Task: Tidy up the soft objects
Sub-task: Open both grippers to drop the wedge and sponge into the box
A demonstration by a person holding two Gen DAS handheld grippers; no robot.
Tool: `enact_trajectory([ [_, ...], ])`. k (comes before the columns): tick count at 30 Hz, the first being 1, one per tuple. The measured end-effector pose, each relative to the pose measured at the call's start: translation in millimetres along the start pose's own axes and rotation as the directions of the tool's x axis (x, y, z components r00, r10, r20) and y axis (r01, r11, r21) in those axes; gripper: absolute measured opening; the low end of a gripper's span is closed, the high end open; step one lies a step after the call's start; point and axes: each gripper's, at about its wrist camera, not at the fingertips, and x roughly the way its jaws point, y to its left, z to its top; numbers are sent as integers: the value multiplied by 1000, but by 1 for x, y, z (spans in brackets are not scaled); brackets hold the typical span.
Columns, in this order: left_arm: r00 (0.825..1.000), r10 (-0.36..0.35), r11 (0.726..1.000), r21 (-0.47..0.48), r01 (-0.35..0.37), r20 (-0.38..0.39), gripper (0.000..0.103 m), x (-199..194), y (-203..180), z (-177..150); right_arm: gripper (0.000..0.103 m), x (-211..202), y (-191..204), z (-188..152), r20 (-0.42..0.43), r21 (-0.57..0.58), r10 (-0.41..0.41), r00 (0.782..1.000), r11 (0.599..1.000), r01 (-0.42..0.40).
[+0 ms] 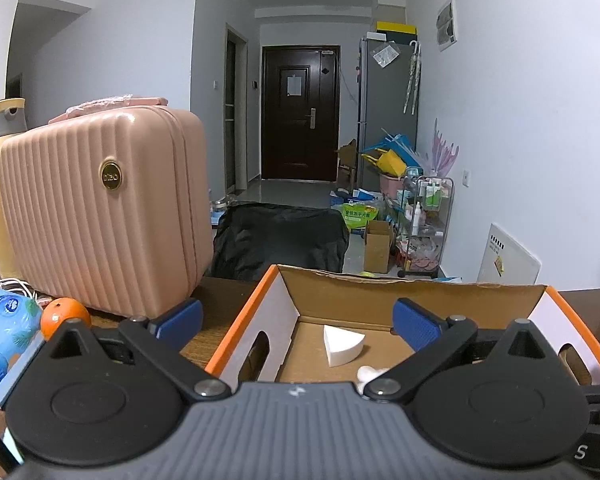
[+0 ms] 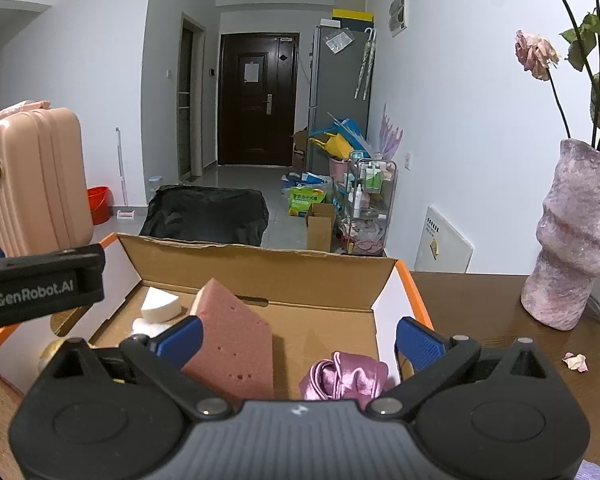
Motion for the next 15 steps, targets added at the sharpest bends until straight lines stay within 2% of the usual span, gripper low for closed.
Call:
enact_trajectory([
  [15,1000,-18,1000,15,17,23,103,-32,7,-7,103,-29,-9,-6,14,13,-35,999,999,35],
])
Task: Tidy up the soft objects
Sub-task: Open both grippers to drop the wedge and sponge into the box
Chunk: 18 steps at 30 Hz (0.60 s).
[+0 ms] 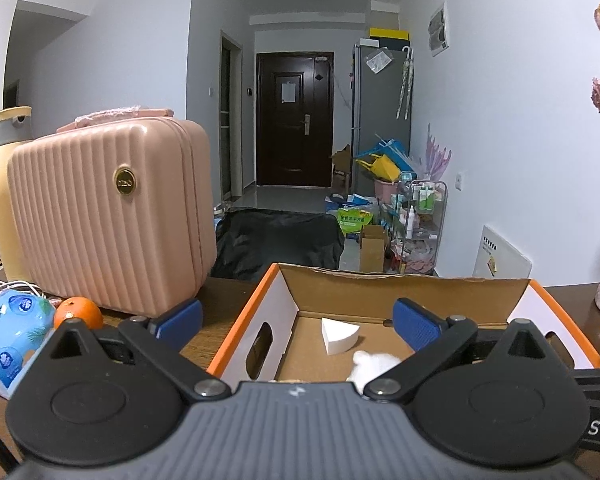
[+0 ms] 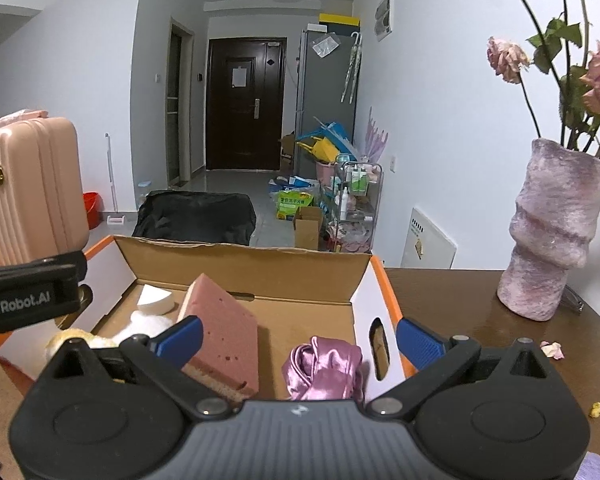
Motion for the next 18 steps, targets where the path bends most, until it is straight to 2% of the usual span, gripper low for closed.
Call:
enact_trajectory([
  [18,1000,-27,999,18,27,0,103,-53,10,-21,103,-56,-6,-26,43,12,-1,999,1000,0],
])
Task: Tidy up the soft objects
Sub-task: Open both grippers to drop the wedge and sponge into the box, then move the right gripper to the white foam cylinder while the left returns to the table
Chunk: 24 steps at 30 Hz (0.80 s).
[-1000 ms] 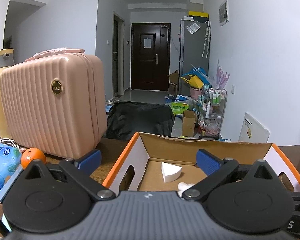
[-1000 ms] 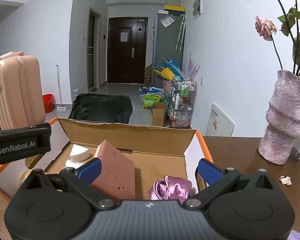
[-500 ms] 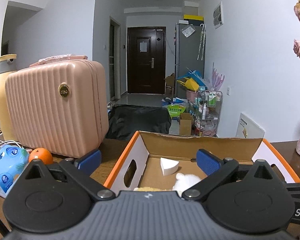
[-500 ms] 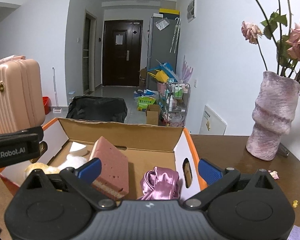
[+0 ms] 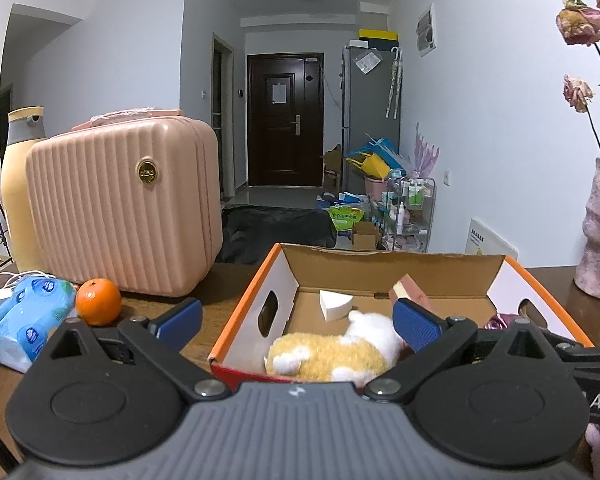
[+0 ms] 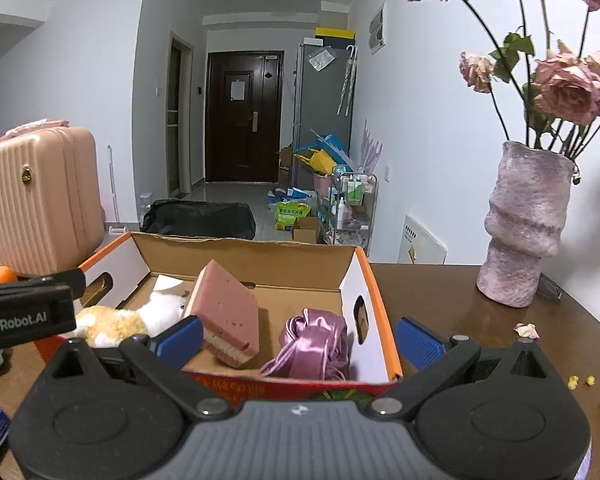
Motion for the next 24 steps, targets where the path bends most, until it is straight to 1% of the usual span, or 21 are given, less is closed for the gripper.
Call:
enact_trajectory([
  [9,1000,-12,1000,20,12,3,103,-26,8,-13,103,-30,-4,-19,23,9,0,1000,1000,0],
  [15,1000,-26,999,35,26,4,103,-47,16,-23,103,-52,-1,-32,45,-9,-3,999,1000,4],
  [24,999,-52,998,46,52,3,103,-79,32,-39,103,-88,-8,-58,55,17,4,998,1000,-5],
])
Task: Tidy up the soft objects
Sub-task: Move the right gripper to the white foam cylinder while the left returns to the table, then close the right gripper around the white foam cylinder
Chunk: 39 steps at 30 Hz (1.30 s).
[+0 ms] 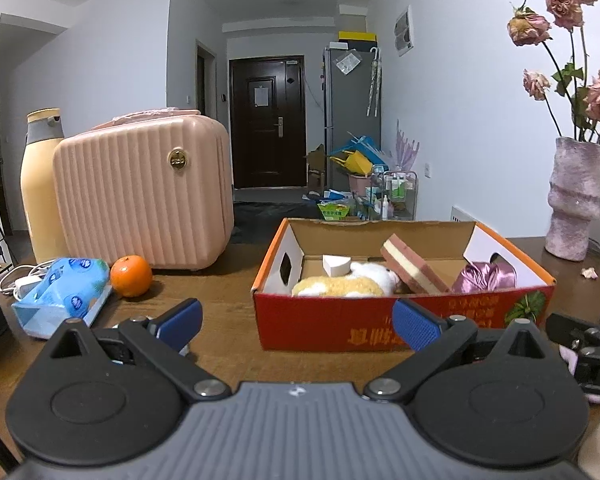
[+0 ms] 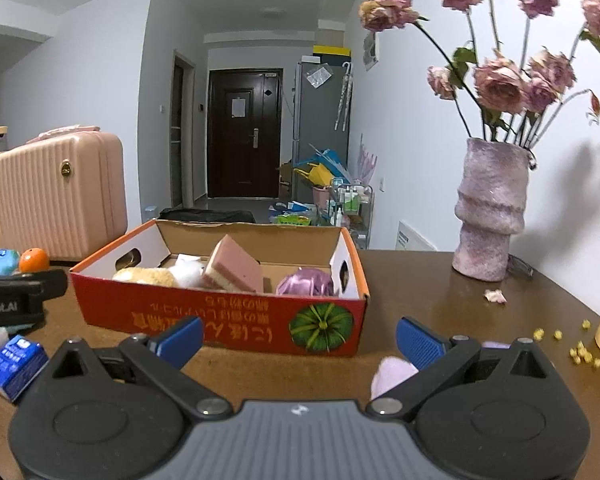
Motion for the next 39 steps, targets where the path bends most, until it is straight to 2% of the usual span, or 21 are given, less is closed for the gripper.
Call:
enact_trajectory([
  [20,998,-56,996,72,58,-26,103,-73,26,-42,103,-71,-23,-53,-16,51,-11,1000,999,12],
  [25,996,-68,996,51,71,-52,103,-84,45,-51,103,-74,-22,-63,-52,47,-14,999,999,17],
  [35,992,-63,996,51,69,-113,103,-79,68,-62,103,-50,-24,-74,-197,66,-31,980,997,44],
  [39,989,-69,996,44,75,-130,103,-75,72,-63,96,-42,-26,-77,-237,79,-28,971,996,48],
])
